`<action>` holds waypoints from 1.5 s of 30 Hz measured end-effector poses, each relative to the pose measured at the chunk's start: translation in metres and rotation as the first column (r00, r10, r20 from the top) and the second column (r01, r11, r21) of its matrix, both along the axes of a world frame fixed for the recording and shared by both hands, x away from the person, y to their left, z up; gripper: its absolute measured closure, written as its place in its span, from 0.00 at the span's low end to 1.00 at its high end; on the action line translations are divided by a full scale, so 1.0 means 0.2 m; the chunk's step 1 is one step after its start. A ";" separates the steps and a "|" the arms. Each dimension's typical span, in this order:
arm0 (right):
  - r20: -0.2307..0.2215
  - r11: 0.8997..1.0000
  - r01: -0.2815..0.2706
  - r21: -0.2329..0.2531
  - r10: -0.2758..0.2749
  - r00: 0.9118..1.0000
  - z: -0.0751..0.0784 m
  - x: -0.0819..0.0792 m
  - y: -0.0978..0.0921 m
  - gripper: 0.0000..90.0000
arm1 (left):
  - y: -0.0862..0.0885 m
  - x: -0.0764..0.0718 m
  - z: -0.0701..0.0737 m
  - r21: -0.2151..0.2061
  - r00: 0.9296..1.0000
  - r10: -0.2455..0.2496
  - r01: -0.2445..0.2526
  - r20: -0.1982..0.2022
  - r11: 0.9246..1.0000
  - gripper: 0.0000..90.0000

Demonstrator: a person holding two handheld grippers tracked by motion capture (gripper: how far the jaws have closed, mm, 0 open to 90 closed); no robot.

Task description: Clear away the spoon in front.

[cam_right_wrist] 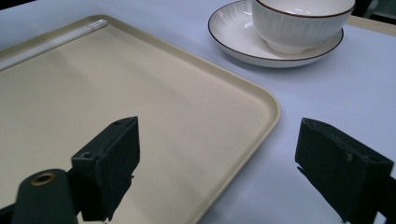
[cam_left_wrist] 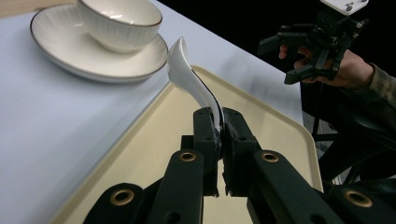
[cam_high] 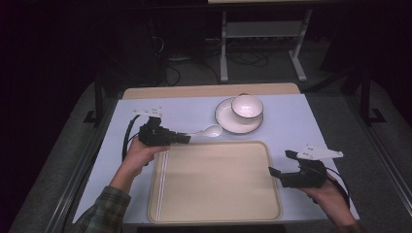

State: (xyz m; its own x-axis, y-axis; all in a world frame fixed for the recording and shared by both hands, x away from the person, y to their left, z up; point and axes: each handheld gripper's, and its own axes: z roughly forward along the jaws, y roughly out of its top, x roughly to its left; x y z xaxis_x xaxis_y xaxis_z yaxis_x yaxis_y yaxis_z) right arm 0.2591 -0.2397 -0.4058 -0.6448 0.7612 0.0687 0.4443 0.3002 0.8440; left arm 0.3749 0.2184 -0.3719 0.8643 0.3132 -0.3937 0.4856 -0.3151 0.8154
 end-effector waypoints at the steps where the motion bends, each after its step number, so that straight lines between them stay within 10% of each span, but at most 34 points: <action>1: 0.000 1.000 0.002 0.001 -0.002 1.000 0.00 -0.01 0.00 0.15 | 0.02 -0.01 -0.02 0.003 1.000 0.005 -0.005 -0.006 1.000 0.95; 26: -0.011 1.000 0.006 -0.015 -0.007 1.000 -0.03 -0.03 -0.02 0.15 | 0.13 0.04 -0.30 0.080 0.991 0.045 -0.035 -0.129 0.996 0.94; 45: -0.011 1.000 0.002 -0.024 -0.002 1.000 -0.04 -0.03 -0.02 0.15 | 0.11 0.09 -0.36 0.228 0.978 0.210 -0.208 0.017 0.951 0.73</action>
